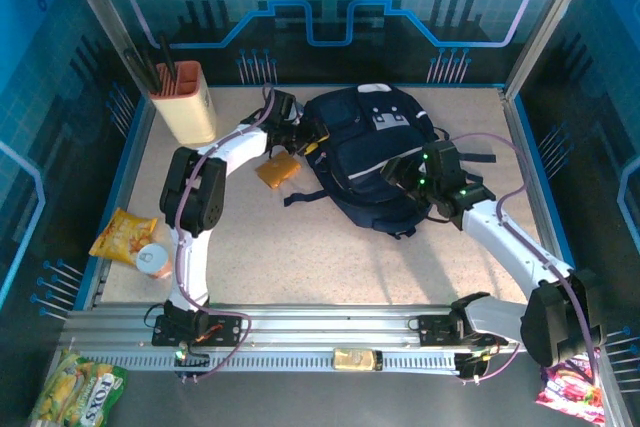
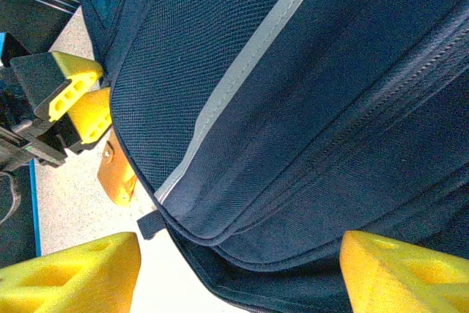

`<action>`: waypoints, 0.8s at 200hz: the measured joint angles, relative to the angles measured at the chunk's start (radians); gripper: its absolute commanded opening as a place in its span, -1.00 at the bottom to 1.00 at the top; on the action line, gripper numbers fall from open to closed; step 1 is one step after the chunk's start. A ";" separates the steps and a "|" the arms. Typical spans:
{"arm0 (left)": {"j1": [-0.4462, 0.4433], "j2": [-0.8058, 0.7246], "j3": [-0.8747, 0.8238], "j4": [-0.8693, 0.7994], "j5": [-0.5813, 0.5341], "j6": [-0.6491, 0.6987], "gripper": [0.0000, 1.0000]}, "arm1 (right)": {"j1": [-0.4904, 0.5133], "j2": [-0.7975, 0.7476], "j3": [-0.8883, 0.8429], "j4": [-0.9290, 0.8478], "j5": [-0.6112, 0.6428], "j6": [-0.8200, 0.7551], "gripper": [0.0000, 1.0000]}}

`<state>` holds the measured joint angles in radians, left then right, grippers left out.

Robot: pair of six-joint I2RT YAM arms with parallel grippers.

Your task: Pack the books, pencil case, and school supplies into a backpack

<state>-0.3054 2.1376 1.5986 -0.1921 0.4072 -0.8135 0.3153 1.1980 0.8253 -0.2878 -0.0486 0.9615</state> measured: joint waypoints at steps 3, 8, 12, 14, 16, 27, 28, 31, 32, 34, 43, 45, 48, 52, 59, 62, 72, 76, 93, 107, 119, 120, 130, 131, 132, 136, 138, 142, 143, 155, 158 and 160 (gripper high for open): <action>0.000 0.002 0.002 -0.002 0.000 0.000 0.04 | 0.000 0.003 0.000 0.002 -0.002 0.001 0.45; 0.001 0.005 0.006 -0.007 -0.001 0.001 0.06 | 0.000 0.007 0.000 0.005 -0.005 0.002 0.45; 0.001 0.007 0.010 -0.010 -0.001 0.000 0.07 | 0.000 0.011 0.000 0.010 -0.008 0.003 0.45; 0.001 0.007 0.010 -0.012 -0.001 0.001 0.07 | 0.000 0.013 0.000 0.010 -0.009 0.003 0.45; 0.001 0.007 0.011 -0.012 -0.001 0.000 0.07 | 0.000 0.014 0.000 0.012 -0.011 0.003 0.45; 0.002 0.008 0.015 -0.013 0.000 0.000 0.07 | 0.000 0.025 0.000 0.019 -0.013 0.003 0.45; 0.002 0.008 0.015 -0.013 0.000 0.000 0.07 | 0.000 0.026 0.000 0.020 -0.014 0.003 0.45; 0.002 0.008 0.017 -0.012 0.001 0.000 0.07 | 0.000 0.028 0.000 0.021 -0.015 0.003 0.45; 0.002 0.009 0.018 -0.011 0.002 0.000 0.07 | 0.000 0.029 0.000 0.023 -0.015 0.003 0.45; 0.002 0.010 0.020 -0.011 0.003 -0.001 0.07 | 0.000 0.031 0.000 0.024 -0.016 0.003 0.45; 0.002 0.016 0.030 -0.010 0.010 -0.002 0.07 | 0.000 0.039 0.000 0.028 -0.016 0.003 0.45; 0.002 0.017 0.032 -0.008 0.011 -0.002 0.07 | 0.000 0.041 0.000 0.029 -0.016 0.003 0.45; 0.002 0.021 0.036 -0.003 0.015 -0.005 0.07 | 0.000 0.044 0.000 0.031 -0.016 0.003 0.45; 0.002 0.024 0.041 0.001 0.018 -0.006 0.07 | 0.000 0.047 0.000 0.032 -0.016 0.003 0.45; 0.002 0.033 0.048 0.010 0.027 -0.014 0.07 | 0.000 0.055 0.000 0.035 -0.016 0.003 0.45; 0.002 0.037 0.051 0.013 0.031 -0.019 0.07 | 0.000 0.058 0.000 0.036 -0.016 0.003 0.45; 0.002 0.050 0.060 0.021 0.040 -0.027 0.07 | 0.000 0.069 0.001 0.040 -0.016 0.003 0.46; 0.003 0.055 0.063 0.023 0.044 -0.027 0.07 | 0.000 0.075 0.001 0.042 -0.016 0.003 0.46; 0.003 0.072 0.071 0.027 0.059 -0.039 0.05 | -0.001 0.099 0.002 0.058 -0.016 0.003 0.46; 0.003 0.076 0.073 0.034 0.066 -0.050 -0.03 | -0.004 0.125 0.003 0.074 -0.021 0.002 0.45; 0.003 0.076 0.076 0.035 0.072 -0.054 -0.17 | -0.011 0.152 0.011 0.081 -0.029 0.002 0.45; 0.003 0.076 0.076 0.036 0.072 -0.055 -0.18 | -0.012 0.153 0.011 0.082 -0.029 0.002 0.45; 0.003 0.076 0.076 0.040 0.077 -0.061 -0.33 | -0.019 0.176 0.022 0.088 -0.035 -0.002 0.45; 0.003 0.076 0.076 0.040 0.077 -0.059 -0.35 | -0.020 0.178 0.023 0.087 -0.035 -0.002 0.45; 0.003 0.076 0.076 0.040 0.078 -0.059 -0.36 | -0.021 0.180 0.025 0.087 -0.035 -0.002 0.45; 0.004 0.076 0.076 0.041 0.079 -0.068 -0.42 | -0.023 0.189 0.031 0.087 -0.037 -0.005 0.45; 0.004 0.076 0.076 0.041 0.080 -0.062 -0.45 | -0.024 0.195 0.035 0.087 -0.038 -0.006 0.44; 0.005 0.076 0.076 0.040 0.080 -0.073 -0.50 | -0.028 0.204 0.043 0.089 -0.039 -0.010 0.44; 0.005 0.076 0.076 0.041 0.080 -0.071 -0.51 | -0.029 0.206 0.044 0.089 -0.040 -0.011 0.44; 0.007 0.076 0.076 0.042 0.082 -0.078 -0.69 | -0.036 0.232 0.068 0.088 -0.044 -0.023 0.43; 0.008 0.076 0.076 0.043 0.083 -0.074 -0.73 | -0.039 0.238 0.074 0.088 -0.046 -0.025 0.43; 0.008 0.076 0.076 0.044 0.083 -0.080 -0.75 | -0.041 0.241 0.076 0.088 -0.046 -0.026 0.42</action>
<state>-0.2970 2.2135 1.6749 -0.1482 0.4900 -0.8932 0.2745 1.4391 0.9012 -0.2001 -0.0944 0.9356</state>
